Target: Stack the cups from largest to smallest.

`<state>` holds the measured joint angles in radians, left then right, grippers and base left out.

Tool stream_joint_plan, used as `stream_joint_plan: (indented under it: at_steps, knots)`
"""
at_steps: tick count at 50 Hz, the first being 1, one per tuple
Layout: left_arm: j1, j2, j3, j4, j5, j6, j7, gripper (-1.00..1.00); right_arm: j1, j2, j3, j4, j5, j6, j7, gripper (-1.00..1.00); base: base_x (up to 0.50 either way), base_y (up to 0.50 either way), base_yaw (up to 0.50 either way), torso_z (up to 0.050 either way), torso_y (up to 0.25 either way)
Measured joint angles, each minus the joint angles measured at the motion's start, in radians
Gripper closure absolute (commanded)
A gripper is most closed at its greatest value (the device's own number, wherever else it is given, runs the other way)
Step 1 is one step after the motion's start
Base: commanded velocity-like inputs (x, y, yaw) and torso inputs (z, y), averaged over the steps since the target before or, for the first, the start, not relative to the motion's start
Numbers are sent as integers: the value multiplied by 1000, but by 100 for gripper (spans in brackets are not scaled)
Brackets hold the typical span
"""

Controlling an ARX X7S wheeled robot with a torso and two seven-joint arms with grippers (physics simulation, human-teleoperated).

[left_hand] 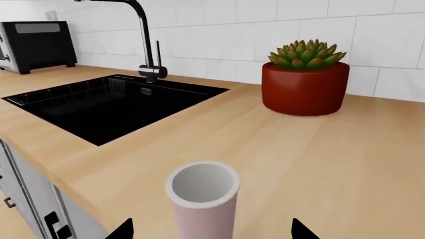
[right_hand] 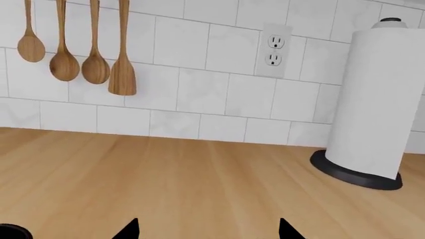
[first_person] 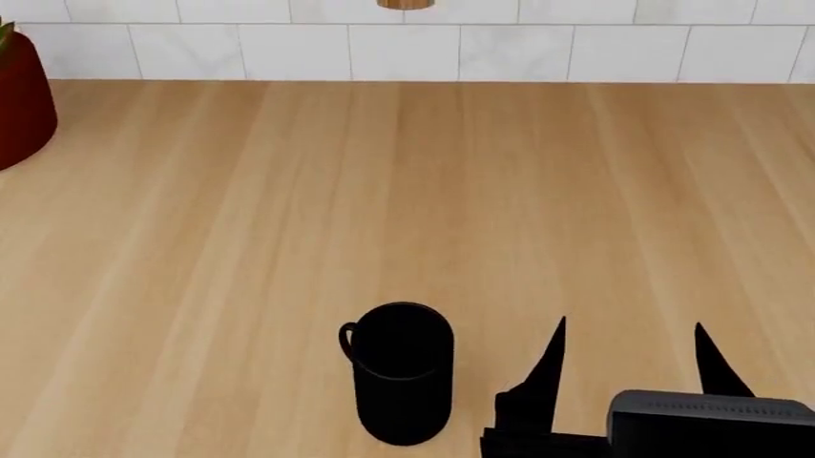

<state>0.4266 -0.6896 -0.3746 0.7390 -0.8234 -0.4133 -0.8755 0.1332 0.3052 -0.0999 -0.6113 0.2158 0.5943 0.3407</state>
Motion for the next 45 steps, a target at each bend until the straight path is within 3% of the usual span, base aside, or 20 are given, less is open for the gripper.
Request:
stream_joint_plan:
  at_steps: [45]
  knots:
    - [-253,-20,121,-302,-11,-43,43,-100,-7,9,-45,26,2,-29,2,-100,0,0,0,0,0]
